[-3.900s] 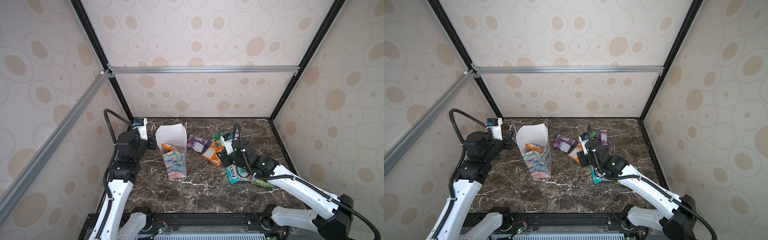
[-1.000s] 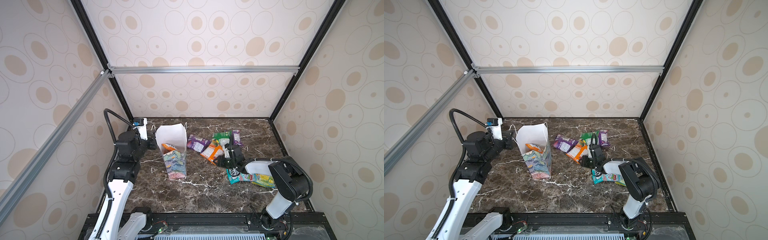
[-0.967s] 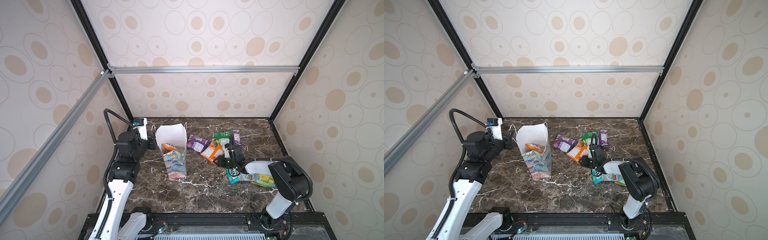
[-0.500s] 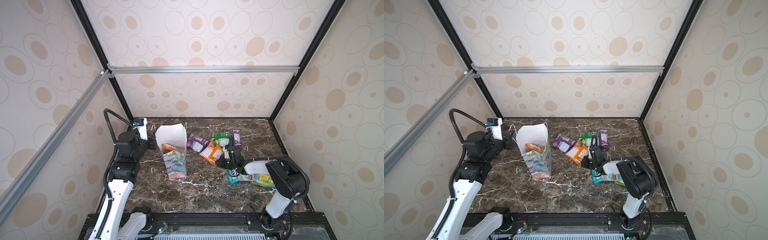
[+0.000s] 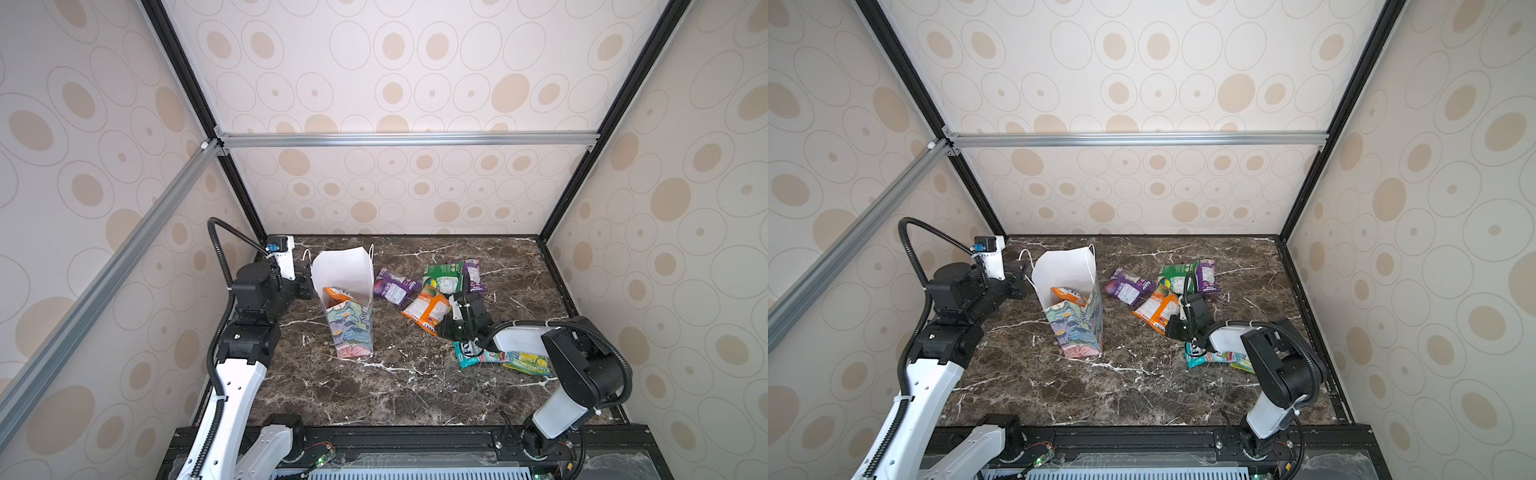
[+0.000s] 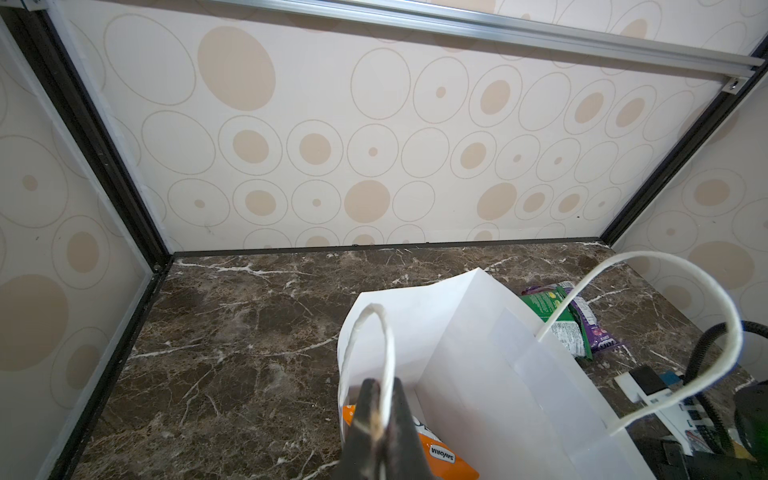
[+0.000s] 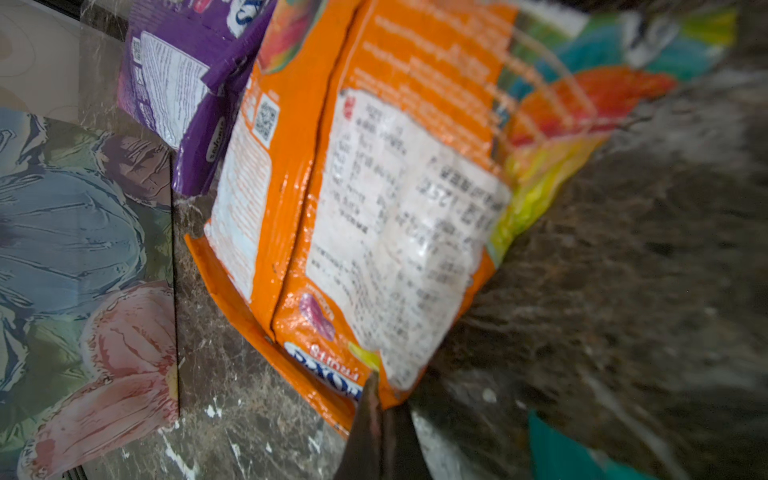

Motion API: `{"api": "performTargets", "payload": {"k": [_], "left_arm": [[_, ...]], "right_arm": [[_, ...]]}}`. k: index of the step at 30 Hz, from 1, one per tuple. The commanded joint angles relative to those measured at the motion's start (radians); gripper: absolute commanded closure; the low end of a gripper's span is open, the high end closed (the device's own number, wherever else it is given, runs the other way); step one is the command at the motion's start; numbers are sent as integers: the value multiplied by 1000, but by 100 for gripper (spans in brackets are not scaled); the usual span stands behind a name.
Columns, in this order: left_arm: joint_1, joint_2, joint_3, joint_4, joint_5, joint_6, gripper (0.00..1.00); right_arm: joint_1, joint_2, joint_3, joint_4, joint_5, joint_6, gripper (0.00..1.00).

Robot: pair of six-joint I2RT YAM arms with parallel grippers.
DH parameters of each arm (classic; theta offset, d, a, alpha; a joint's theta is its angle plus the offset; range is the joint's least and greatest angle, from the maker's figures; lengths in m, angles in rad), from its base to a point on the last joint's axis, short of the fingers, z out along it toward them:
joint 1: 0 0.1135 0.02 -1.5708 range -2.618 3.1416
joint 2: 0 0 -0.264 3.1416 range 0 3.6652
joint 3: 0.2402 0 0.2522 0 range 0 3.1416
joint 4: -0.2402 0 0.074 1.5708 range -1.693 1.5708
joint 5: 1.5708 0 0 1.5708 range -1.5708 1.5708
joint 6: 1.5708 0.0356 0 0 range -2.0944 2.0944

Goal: Place the snacks into the paper bag
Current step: 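Close the right gripper on the orange bag's corner and lift it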

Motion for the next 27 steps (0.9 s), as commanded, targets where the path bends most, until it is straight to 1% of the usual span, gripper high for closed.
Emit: {"api": "performTargets", "payload": {"k": [1,8,19,24,27], "left_arm": [[3,-5,7,9,0,6,95],[3,-4,7,9,-2,7,96],[3,-7,7,9,0,6,96],[3,-6,8,6,4,4,96],[3,-8,8,7,1,6,96]], "right_arm": [[1,-65,-12,-65,24,-24,100],[1,-188,-19,-118,66,-46,100],[1,-347,7,-227,96,-83,100],[1,-367,42,-256,87,-108,100],[0,-362,58,-256,59,-117,100]]}}
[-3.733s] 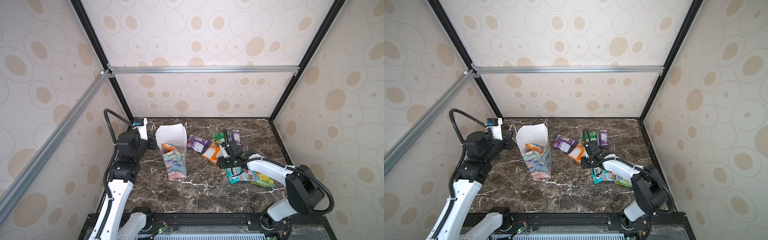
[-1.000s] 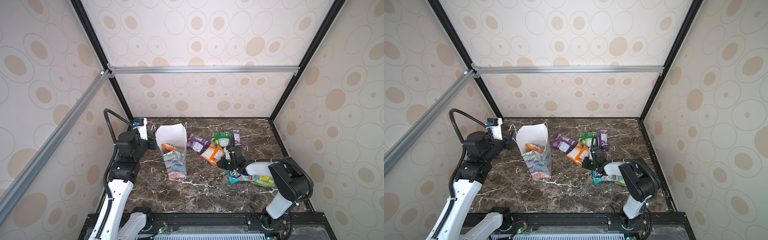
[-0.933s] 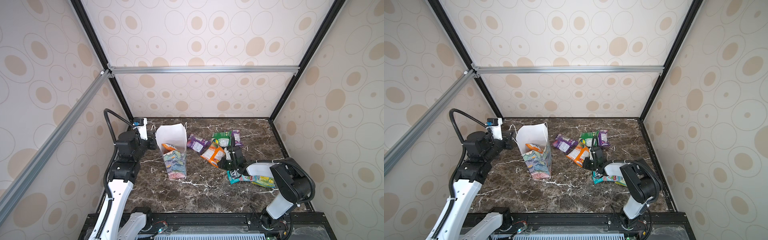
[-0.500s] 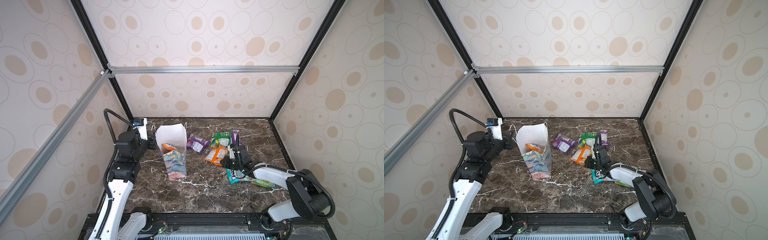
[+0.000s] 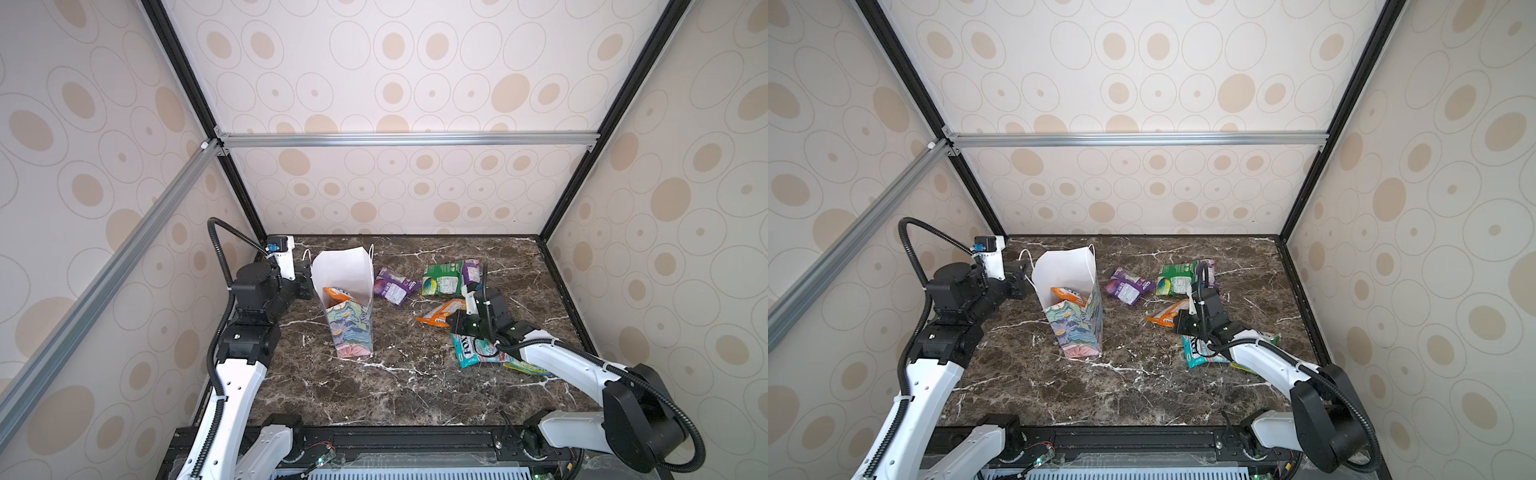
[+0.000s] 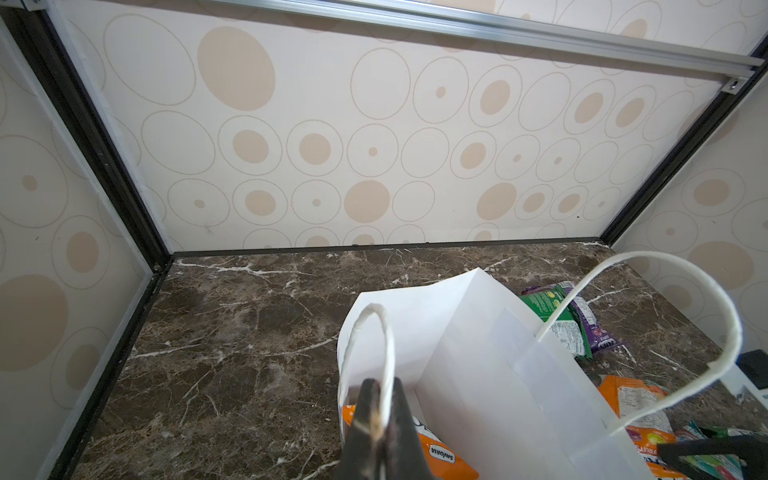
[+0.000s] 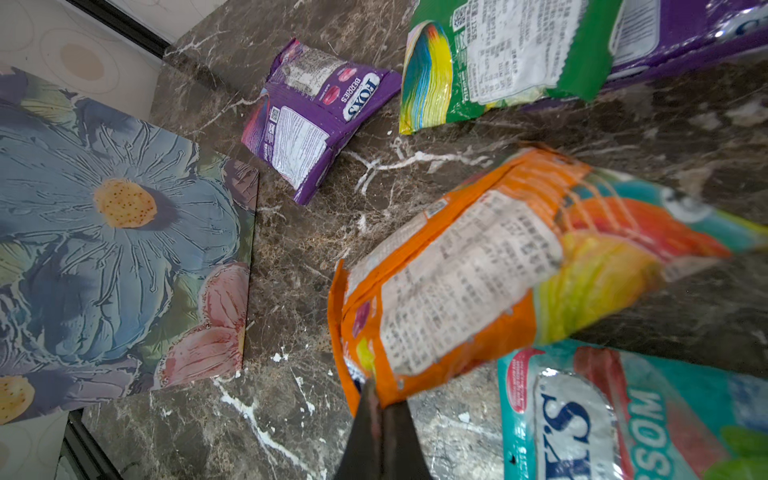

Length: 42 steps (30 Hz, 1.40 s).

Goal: Place the snacks into the paper bag
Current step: 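Close the right gripper on the orange bag's corner and lift it, then carry the orange bag with the right gripper over the white bag's mouth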

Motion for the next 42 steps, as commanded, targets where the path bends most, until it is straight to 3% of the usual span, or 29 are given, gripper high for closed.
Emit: {"api": "performTargets", "payload": {"k": [1,19,42], "left_arm": [[3,-9,8,6,0,6,96],[3,-13,9,9,0,5,96],[2,-8,8,9,5,4,96]], "right_arm": [[1,-15,46,-3,-19,-23,100],[23,-79,216,-143,-34,-136,100],[104,-25,556,-234,-41,-248,100]]}}
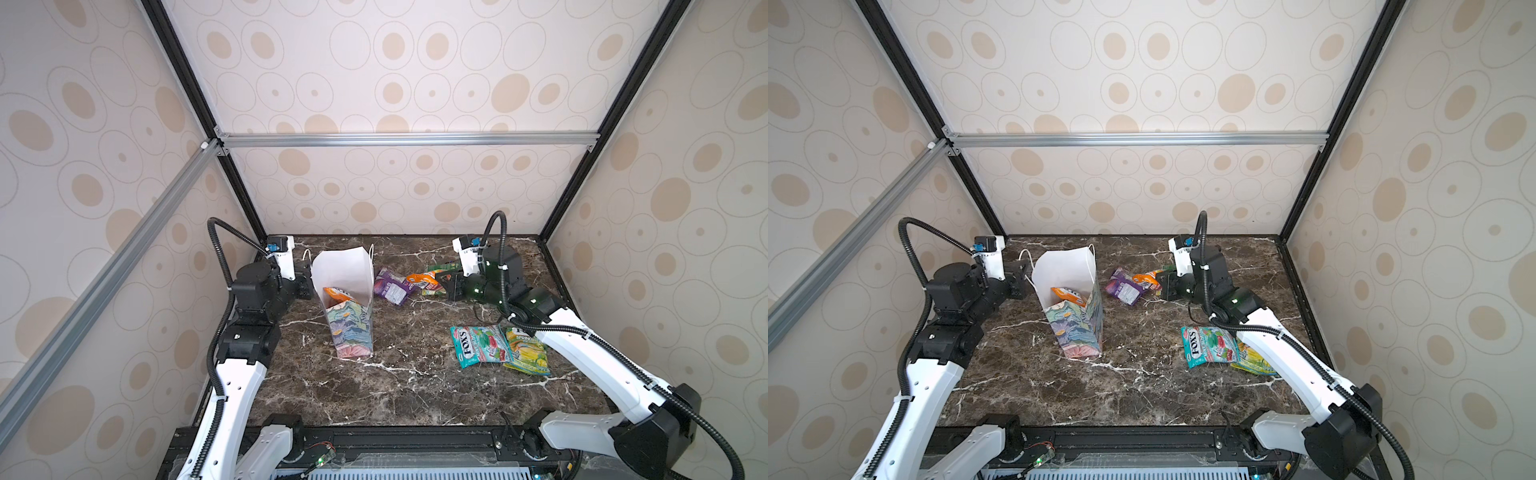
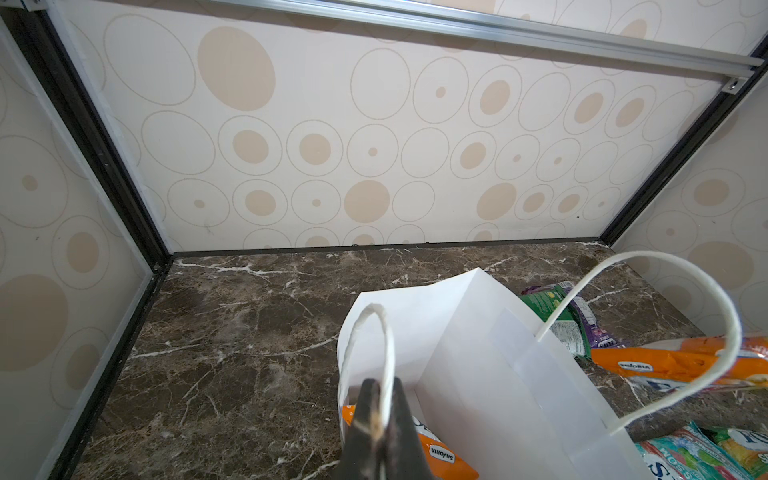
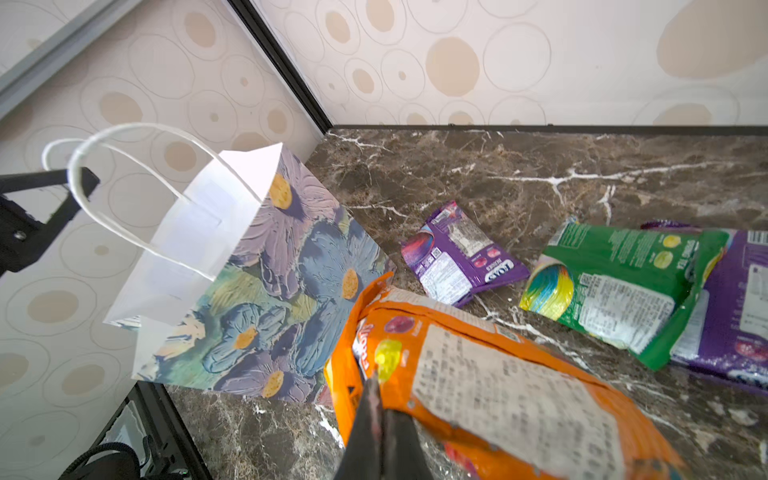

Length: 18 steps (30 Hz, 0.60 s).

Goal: Place the snacks into the paper bag
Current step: 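Carry the orange bag with the right gripper over the white bag's mouth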

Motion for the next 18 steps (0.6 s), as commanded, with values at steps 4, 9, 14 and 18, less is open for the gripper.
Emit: {"api": "performTargets", "payload": {"k": [4,9,14,18], "left_arm": [[3,-5,9,10,10,3,96],[3,-5,9,10,11,3,96],[3,-9,9,10,10,3,96],[3,-9,7,14,19,1,96]], "right_arm": [[27,43,123,5,-19,-40,100],[63,75,219,-19,1,-72,100],[84,123,309,-43,6,-96,100],[99,161,387,-61,8,-112,100]]}}
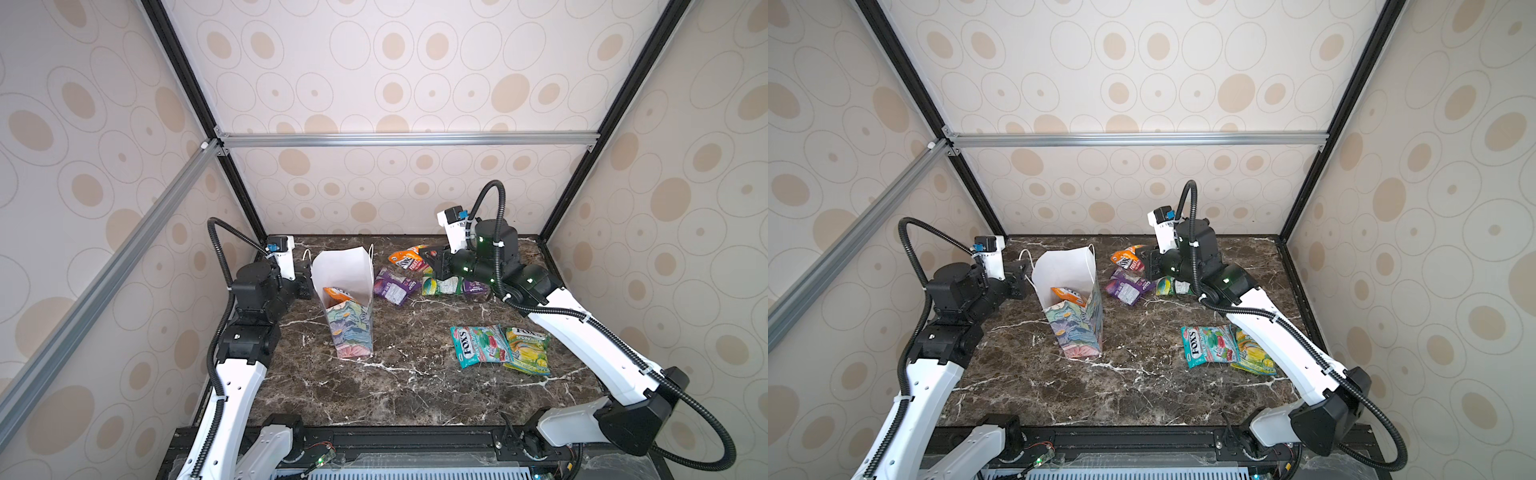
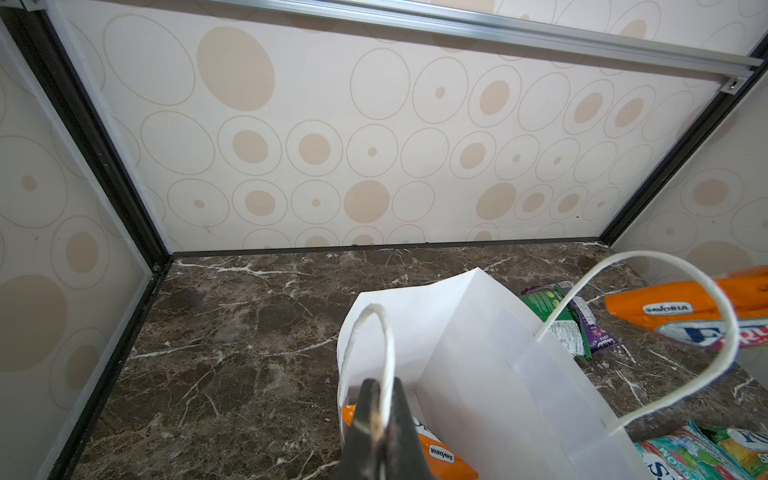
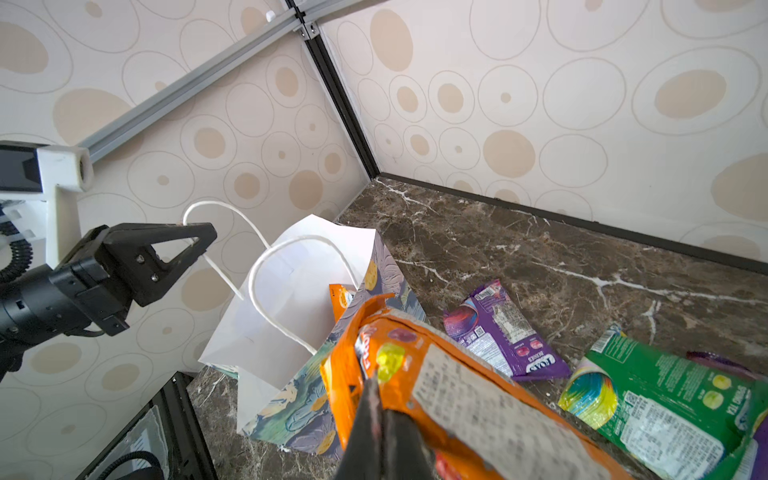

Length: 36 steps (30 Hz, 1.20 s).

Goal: Place the snacks into the paper bag
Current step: 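Carry the orange bag with the right gripper over the white bag's mouth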

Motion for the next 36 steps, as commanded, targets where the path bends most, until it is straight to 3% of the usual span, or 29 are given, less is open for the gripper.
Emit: {"api": "performTargets", "payload": {"k": [1,25,36], "left_arm": [[3,-8,7,13,17,2,96],[3,-7,8,9,7,2,96],[3,-2,10,8,10,0,96]], "right_arm": [[21,29,84,-2,6,-40,100],[173,327,743,-230,23,-194,100],[286,484,983,-218,8,-198,100]]}}
